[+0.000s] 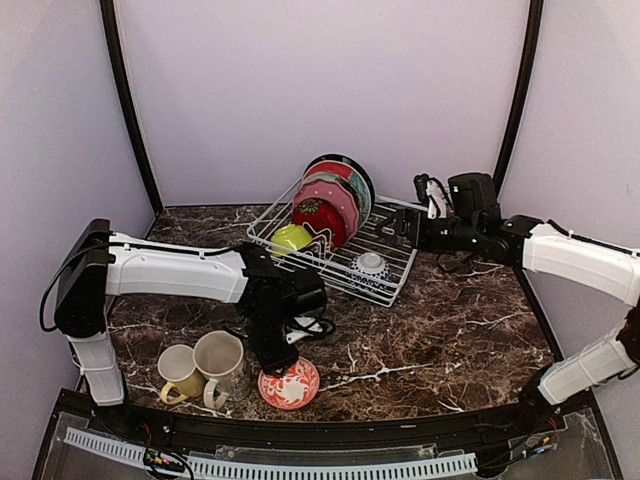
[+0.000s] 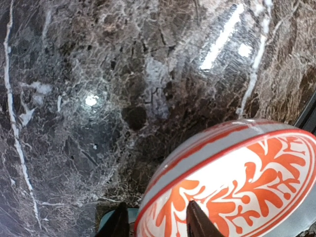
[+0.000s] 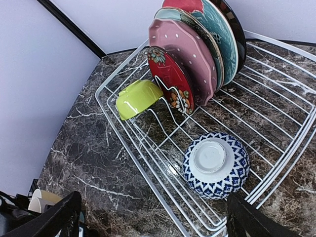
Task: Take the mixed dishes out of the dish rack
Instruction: Place the bowl at the corner of the board, then grab the bowl from the dish rack.
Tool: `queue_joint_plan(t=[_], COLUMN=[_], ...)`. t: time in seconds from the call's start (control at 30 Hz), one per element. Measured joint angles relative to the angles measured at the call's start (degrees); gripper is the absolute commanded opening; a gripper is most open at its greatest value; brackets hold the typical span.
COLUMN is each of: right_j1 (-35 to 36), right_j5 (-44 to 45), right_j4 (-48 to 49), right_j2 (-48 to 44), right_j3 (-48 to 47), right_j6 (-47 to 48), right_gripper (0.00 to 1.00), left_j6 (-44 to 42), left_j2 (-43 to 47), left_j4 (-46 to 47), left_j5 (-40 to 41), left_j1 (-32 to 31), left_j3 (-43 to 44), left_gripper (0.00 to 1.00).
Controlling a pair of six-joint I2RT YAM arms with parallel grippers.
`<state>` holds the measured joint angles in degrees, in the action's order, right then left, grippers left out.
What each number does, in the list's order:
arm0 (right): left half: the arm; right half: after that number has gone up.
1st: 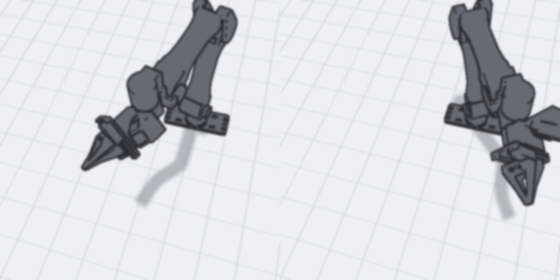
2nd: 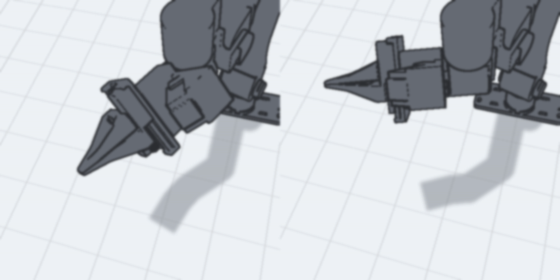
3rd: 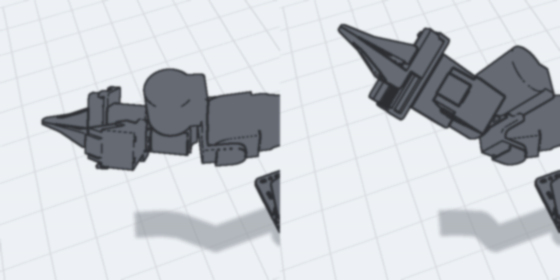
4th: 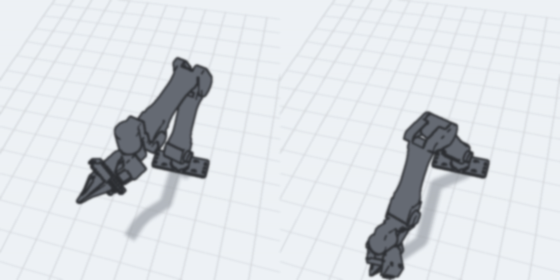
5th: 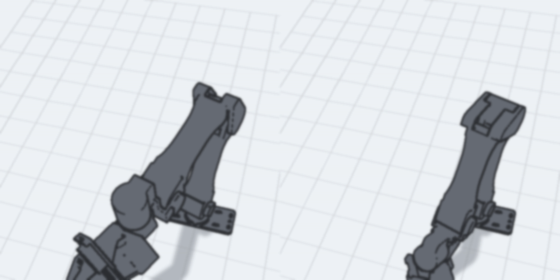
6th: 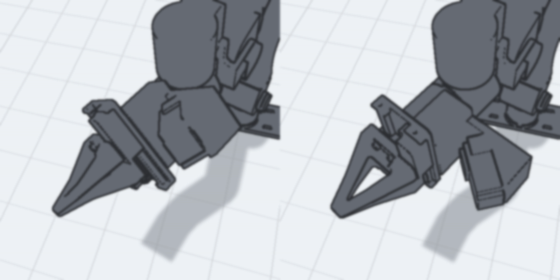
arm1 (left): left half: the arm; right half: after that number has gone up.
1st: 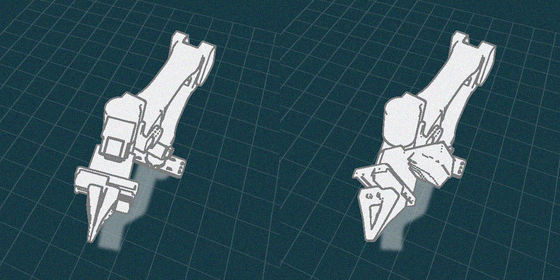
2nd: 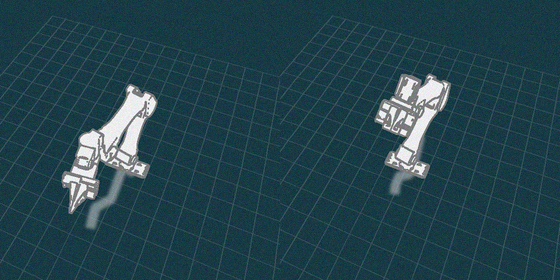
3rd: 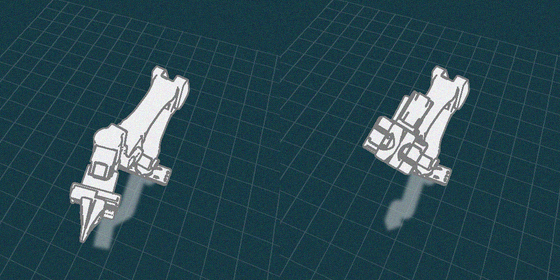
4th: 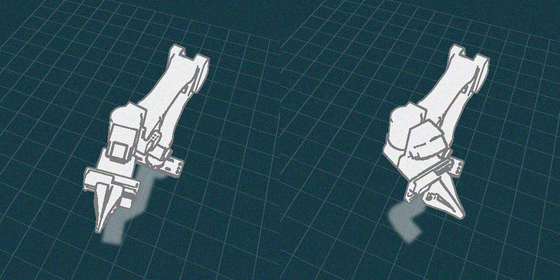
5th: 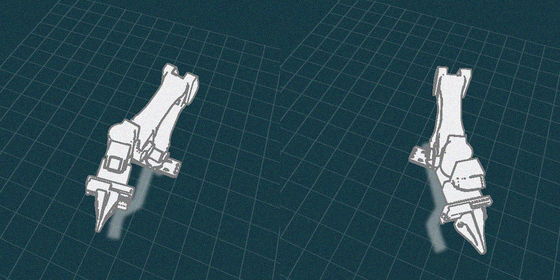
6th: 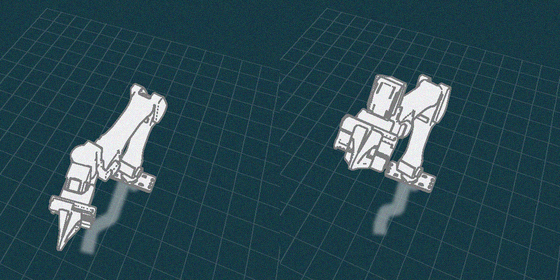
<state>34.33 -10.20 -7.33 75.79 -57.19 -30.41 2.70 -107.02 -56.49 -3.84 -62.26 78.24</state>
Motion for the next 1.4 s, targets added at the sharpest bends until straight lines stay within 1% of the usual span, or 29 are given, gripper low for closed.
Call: queue_joint_plan(t=[0.03, 0.07, 0.1, 0.17, 0.2, 0.3, 0.37, 0.5, 0.6, 0.73, 0.83, 0.9, 0.93, 1.0, 1.1, 1.27, 1.33, 1.4], right_j1=[0.0, 0.0, 0.0, 0.1, 0.2, 0.9, 1.8, 4.1, 5.5, 6.1, 6.2, 6.2, 6.2, 6.2, 6.0, 5.7, 5.6, 5.6], right_j5=[0.1, 0.3, 0.5, 1.3, 1.7, 4.6, 7.0, 11.8, 14.0, 13.8, 9.7, 6.0, 5.7, 4.7, 3.7, 2.6, 2.5, 2.6], right_j4=[-0.4, -0.9, -1.9, -4.1, -5.5, -10.0, -13.2, -19.5, -22.4, -22.9, -20.4, -17.6, -17.2, -15.1, -13.2, -12.7, -12.6, -12.5], right_j2=[0.6, 1.2, 2.3, 5.2, 7.0, 13.0, 17.1, 25.0, 29.4, 32.8, 34.1, 34.2, 34.2, 34.2, 33.9, 31.5, 29.3, 26.7], right_j3=[-0.2, -0.6, -1.3, -3.4, -5.0, -10.5, -14.5, -23.6, -29.4, -33.9, -34.9, -34.9, -34.9, -34.9, -34.4, -32.0, -29.6, -27.0], right_j6=[0.4, 0.8, 1.4, 2.6, 3.2, 5.0, 5.9, 7.2, 7.5, 6.6, 4.0, 1.2, 0.9, -0.7, -1.8, -1.6, -1.4, -1.2], right_gripper=[0.99, 0.99, 0.99, 0.99, 0.99, 0.99, 0.99, 0.99, 0.99, 0.98, 0.98, 0.98, 0.99, 0.99, 0.99, 0.99, 0.99, 0.99], left_j6=[0.2, 0.2, 0.2, -0.1, -0.4, -1.8, -3.0, -5.1, -5.4, -2.5, 0.4, 1.5, 1.7, 1.6, 0.5, -1.6, -2.7, -3.8], left_j2=[0.1, 0.2, 0.3, 0.8, 1.1, 2.0, 2.5, 3.7, 5.4, 9.2, 11.6, 12.2, 12.0, 10.1, 3.9, -6.2, -9.6, -12.3], left_j4=[0.0, 0.0, -0.3, -0.9, -1.2, -2.7, -3.3, -4.0, -2.8, 2.6, 8.3, 10.8, 11.6, 11.8, 10.8, 9.3, 8.9, 8.4], left_j5=[0.0, 0.0, 0.0, 0.2, 0.4, 1.2, 1.4, 0.8, -0.5, -2.8, -4.3, -5.4, -5.6, -3.9, 0.2, 5.5, 7.0, 7.9], left_j1=[0.0, 0.0, 0.0, 0.0, 0.0, 0.1, 0.5, 3.0, 7.4, 16.5, 22.8, 25.8, 26.7, 27.8, 27.9, 27.9, 27.9, 27.9], left_j3=[0.0, 0.1, 0.5, 2.2, 3.3, 10.7, 16.2, 27.7, 32.2, 31.8, 28.6, 26.9, 26.7, 27.9, 33.6, 39.7, 41.2, 42.4], left_gripper=[0.55, 0.62, 0.65, 0.75, 0.83, 0.92, 0.95, 0.97, 0.97, 0.98, 0.99, 0.99, 0.99, 0.99, 0.98, 0.90, 0.86, 0.83])
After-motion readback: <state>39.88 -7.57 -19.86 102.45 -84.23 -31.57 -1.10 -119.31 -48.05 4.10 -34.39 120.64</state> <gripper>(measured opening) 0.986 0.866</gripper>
